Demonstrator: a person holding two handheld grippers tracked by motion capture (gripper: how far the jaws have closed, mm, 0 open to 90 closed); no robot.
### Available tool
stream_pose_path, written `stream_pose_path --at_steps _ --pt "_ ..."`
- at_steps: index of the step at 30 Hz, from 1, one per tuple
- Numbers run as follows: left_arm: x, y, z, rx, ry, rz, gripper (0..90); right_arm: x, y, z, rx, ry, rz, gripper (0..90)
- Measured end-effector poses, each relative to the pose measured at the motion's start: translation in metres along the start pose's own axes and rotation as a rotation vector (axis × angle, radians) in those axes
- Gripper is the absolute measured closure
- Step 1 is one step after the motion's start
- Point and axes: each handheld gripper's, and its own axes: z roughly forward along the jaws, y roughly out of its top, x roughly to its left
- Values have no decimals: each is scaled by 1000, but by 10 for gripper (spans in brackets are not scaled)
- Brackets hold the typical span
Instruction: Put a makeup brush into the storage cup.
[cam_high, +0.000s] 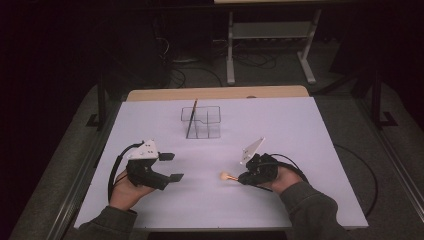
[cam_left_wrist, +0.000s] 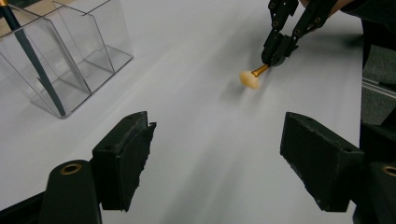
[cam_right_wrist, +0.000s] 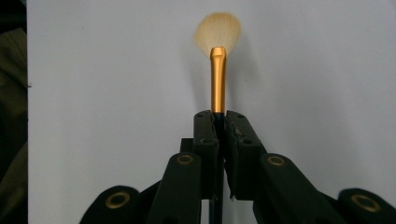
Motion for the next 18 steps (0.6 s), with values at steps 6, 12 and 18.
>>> stream_pose_path --at_steps 6,12,18 --pt "0 1 2 -1 -5 4 236 0 0 -5 -24 -6 10 828" --pt "-1 2 4 4 -14 7 238 1 2 -10 -53 -3 8 828" --pt "-2 2 3 -3 -14 6 238 3 5 -16 -80 -7 5 828"
